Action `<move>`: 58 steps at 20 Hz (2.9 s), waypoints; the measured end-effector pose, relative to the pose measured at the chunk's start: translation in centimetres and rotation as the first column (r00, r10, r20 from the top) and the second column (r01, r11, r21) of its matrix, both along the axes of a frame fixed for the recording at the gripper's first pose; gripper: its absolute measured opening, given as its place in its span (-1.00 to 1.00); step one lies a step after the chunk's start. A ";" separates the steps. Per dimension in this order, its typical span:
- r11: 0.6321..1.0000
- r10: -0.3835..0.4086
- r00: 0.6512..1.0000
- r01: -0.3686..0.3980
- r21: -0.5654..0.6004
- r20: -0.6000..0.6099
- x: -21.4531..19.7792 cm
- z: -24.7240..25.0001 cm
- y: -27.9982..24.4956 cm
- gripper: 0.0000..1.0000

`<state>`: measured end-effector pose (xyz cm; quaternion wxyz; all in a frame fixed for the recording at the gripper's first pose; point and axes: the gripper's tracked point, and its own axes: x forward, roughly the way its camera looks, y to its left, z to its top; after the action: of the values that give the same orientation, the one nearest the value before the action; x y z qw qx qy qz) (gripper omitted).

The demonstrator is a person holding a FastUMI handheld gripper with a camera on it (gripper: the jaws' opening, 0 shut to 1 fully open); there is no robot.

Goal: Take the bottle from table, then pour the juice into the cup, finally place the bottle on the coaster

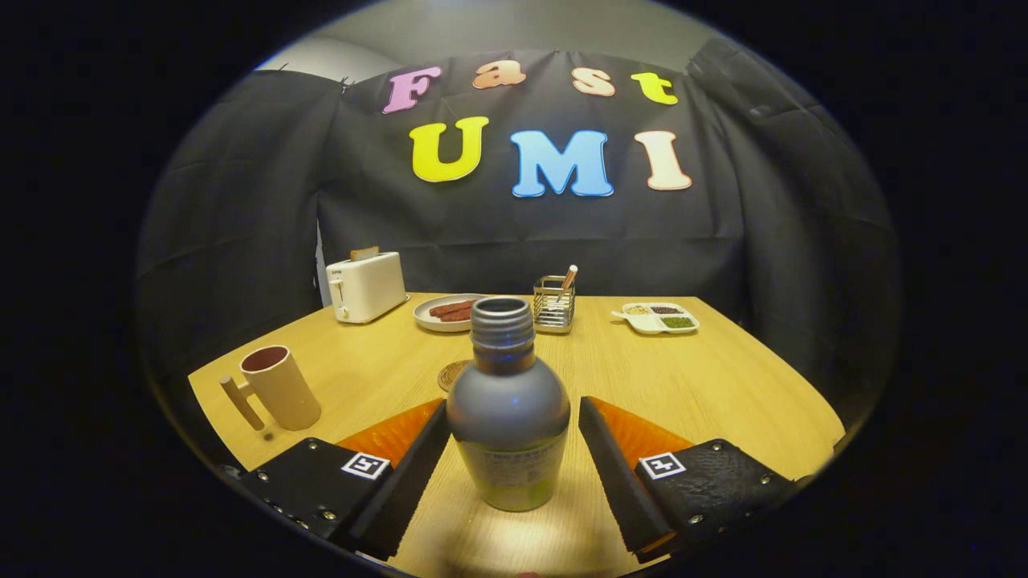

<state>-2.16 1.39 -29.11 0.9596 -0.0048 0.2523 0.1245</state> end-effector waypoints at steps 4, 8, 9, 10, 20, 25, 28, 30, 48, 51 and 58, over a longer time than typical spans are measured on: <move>1.000 0.007 1.000 -0.007 -0.008 -0.026 -0.4 -1.2 0.1 0.95; 1.000 0.017 0.998 -0.018 -0.020 -0.068 -0.3 -3.1 0.1 0.95; 1.000 0.017 0.997 -0.019 -0.018 -0.078 -0.4 -3.4 0.1 0.96; 1.000 0.018 0.996 -0.019 -0.015 -0.086 -0.6 -3.7 0.2 0.95; 0.997 0.005 0.992 -0.014 -0.070 -0.126 -0.6 -4.5 0.0 0.57; 0.992 0.030 0.988 -0.048 -0.117 -0.149 -0.3 -4.2 0.7 0.42; 0.986 0.068 0.989 -0.087 -0.141 -0.134 0.1 -2.9 1.7 0.42; 0.982 0.095 0.987 -0.114 -0.149 -0.127 0.4 -2.0 2.7 0.42; 0.826 0.276 0.956 -0.288 -0.484 -0.098 2.1 1.6 9.6 0.42; 0.771 0.313 0.944 -0.314 -0.554 -0.101 1.7 1.7 10.9 0.42; 0.642 0.392 0.908 -0.384 -0.664 -0.147 2.0 1.2 13.5 0.42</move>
<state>-0.12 14.88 -27.90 0.8423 -0.4093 0.2680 0.2260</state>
